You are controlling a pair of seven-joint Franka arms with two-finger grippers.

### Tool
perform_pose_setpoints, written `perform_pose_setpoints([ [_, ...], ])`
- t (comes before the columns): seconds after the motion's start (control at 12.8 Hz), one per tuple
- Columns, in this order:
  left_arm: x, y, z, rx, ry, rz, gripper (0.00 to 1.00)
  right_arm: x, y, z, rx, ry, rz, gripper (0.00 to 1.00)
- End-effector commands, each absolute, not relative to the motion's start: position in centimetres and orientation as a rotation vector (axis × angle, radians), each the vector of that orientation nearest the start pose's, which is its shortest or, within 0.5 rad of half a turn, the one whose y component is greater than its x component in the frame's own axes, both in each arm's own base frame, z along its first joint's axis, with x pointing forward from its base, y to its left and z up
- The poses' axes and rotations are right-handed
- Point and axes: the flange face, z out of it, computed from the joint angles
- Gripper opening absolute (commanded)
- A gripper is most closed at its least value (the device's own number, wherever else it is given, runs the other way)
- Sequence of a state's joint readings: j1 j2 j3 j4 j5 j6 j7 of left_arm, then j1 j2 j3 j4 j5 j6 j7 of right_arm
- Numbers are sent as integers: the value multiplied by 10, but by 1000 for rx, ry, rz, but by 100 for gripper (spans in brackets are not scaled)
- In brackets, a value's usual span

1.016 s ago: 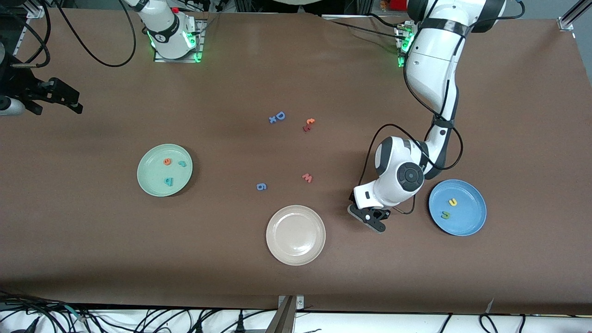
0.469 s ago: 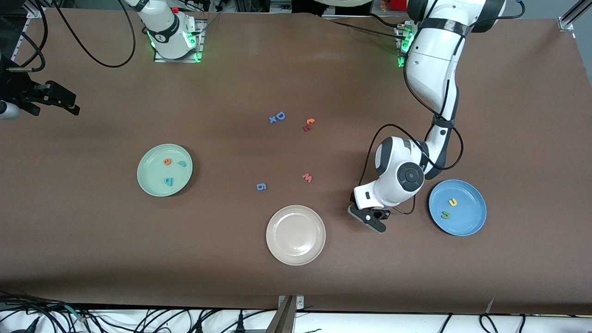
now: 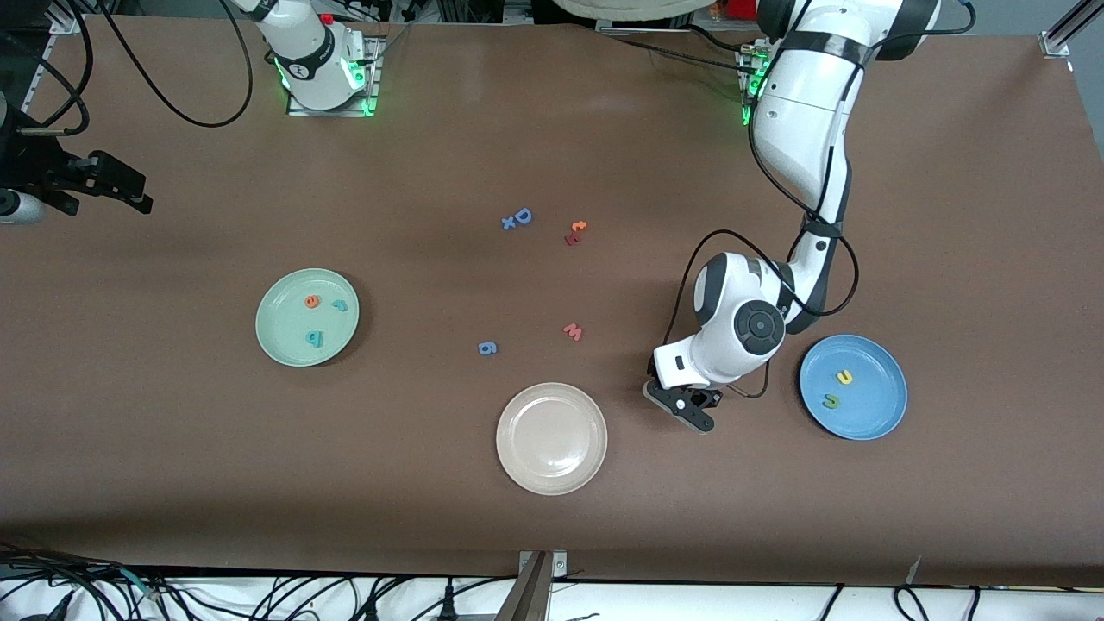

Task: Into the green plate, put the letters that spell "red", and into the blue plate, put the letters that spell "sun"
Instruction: 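Grasp the yellow s with the left gripper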

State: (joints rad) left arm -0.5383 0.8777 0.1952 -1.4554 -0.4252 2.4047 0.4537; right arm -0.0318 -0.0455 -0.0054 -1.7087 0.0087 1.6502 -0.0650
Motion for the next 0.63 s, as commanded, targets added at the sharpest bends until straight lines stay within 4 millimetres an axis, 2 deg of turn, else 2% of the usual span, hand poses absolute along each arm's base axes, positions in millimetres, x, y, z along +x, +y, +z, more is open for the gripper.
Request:
perform_pose_setpoints([
  [0.0, 680, -276, 176, -3169, 897, -238, 44, 548, -20, 598, -3121, -70, 22, 100],
  [0.23, 680, -276, 174, -3162, 906, -238, 38, 551, -19, 598, -3131, -73, 2, 100],
  [0.55, 680, -277, 172, -3161, 908, -236, 37, 557, -20, 596, -3145, -70, -29, 100],
])
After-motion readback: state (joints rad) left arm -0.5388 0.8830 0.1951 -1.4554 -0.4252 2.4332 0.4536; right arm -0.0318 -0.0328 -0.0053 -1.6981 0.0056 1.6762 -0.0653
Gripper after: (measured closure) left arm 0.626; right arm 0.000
